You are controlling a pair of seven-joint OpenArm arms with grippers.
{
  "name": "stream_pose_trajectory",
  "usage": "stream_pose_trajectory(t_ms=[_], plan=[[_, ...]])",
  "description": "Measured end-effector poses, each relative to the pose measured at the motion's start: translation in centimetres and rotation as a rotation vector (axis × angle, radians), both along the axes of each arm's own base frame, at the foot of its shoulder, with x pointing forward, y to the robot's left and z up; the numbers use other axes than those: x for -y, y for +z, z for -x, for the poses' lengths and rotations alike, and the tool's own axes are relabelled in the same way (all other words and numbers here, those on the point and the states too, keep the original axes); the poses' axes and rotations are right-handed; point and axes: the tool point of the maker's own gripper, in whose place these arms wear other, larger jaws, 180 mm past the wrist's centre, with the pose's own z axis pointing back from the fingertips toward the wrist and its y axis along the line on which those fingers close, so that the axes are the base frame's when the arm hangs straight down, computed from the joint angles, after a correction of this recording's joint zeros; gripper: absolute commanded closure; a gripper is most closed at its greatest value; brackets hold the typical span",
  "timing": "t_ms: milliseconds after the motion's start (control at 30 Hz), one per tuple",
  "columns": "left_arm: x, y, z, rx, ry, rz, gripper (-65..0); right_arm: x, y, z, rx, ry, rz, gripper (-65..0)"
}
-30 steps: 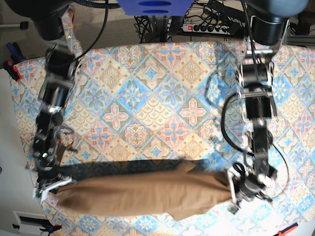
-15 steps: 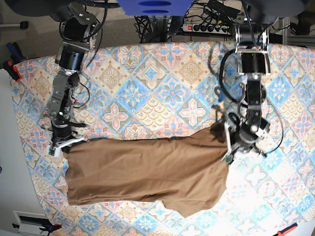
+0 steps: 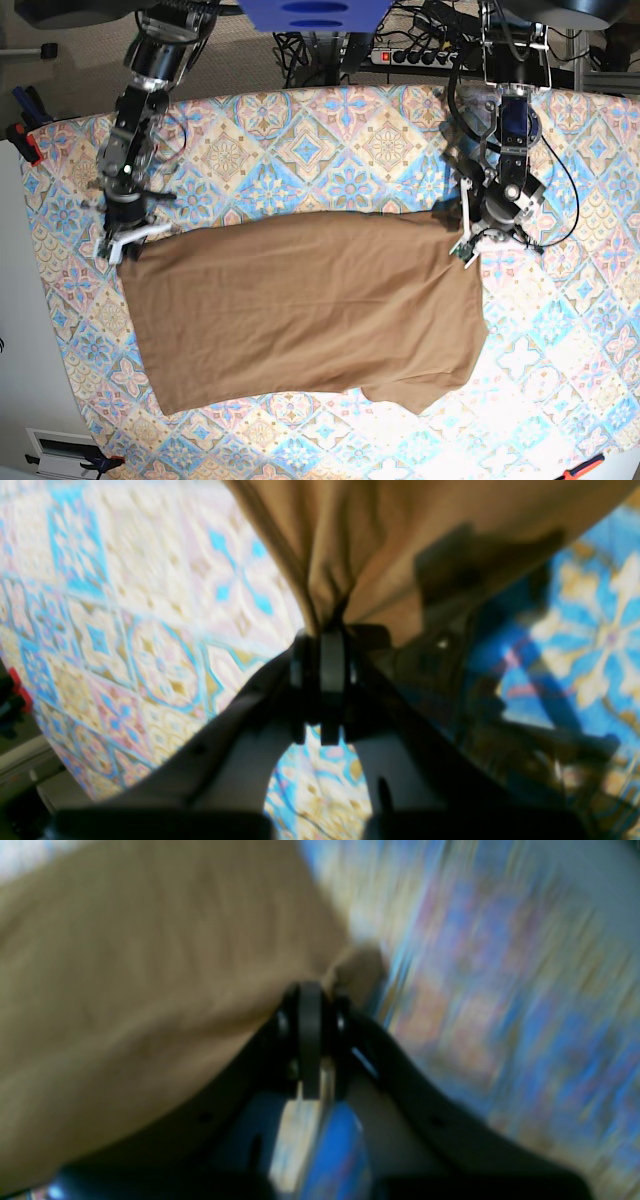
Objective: Layout the t-shirt on the table in an organized manner, then fold the t-shirt properly
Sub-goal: 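Lay the shirt flat, dragging both grippers toward the robot, then release the shirt edge from both grippers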
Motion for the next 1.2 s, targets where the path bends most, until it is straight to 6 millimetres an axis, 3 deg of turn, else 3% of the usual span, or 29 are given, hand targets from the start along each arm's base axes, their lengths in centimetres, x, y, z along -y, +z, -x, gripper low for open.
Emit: stream_pose_trajectory(t_ms=[167, 300, 433, 633, 800, 933, 1067, 1200], plan=[[0.2, -2.6, 3.8, -0.096, -0.001, 0.004, 0.0, 1.2, -0.2, 1.3, 0.008, -0.036, 0.004, 0.0], [-0.2, -2.7, 4.9, -0.093, 0.023, 0.018, 0.0, 2.3, -2.1, 4.3, -0.050, -0.108, -0.023, 0.0], [-0.7, -2.4, 7.0, -0.109, 0.036, 0.008, 0.0, 3.1, -1.3, 5.3, -0.032, -0.123, 0.003, 0.0], [-0.9, -2.4, 7.3, -0.112, 0.034, -0.001, 0.0, 2.0, -2.6, 7.8, -0.080, -0.125, -0.014, 0.0], [-0.8, -2.8, 8.1, -0.119, 0.032, 0.002, 0.0, 1.8, -2.6, 8.9, -0.085, -0.126, -0.008, 0.0], [-0.5, -3.2, 9.0, -0.146, 0.000, 0.002, 0.0, 2.7, -3.0, 11.0, -0.097, -0.197, -0.026, 0.0], [-1.6, -3.1, 9.7, -0.152, 0.011, 0.018, 0.0, 4.2, -2.8, 12.2, -0.106, -0.235, -0.009, 0.0], [-2.3, -3.0, 10.0, -0.172, -0.005, 0.015, 0.0, 4.2, -3.2, 13.3, -0.120, -0.236, -0.003, 0.0]])
